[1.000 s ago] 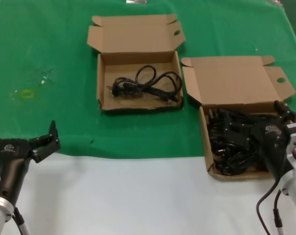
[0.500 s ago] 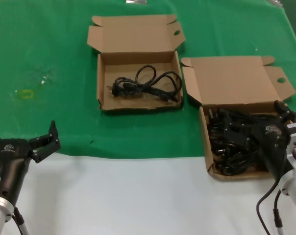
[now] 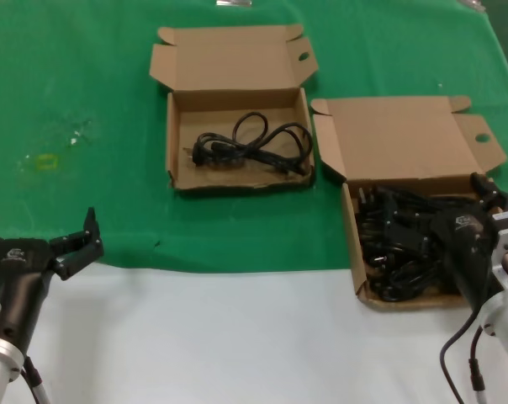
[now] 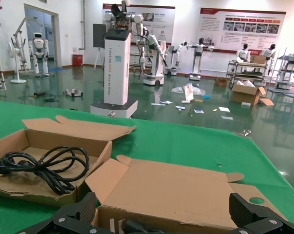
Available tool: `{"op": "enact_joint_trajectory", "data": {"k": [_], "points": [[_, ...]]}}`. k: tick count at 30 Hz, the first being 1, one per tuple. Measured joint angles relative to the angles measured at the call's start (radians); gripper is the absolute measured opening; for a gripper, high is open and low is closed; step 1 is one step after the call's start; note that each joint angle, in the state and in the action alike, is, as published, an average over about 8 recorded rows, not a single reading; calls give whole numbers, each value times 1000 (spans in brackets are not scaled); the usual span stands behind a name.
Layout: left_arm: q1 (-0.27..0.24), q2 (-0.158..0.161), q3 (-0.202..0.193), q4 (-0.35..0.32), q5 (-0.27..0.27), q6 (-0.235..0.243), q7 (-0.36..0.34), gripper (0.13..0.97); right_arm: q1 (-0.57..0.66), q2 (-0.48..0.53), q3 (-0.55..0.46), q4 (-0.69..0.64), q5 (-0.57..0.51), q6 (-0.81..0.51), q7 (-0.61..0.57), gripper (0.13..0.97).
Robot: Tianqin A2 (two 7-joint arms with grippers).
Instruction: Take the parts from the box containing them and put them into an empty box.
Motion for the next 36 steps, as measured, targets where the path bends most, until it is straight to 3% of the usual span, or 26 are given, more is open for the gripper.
{"op": "enact_joint_trajectory", "data": {"k": [36], "points": [[0,0,0,0,0,0,0,966,0,0,0,0,0,0,0,966]]}}
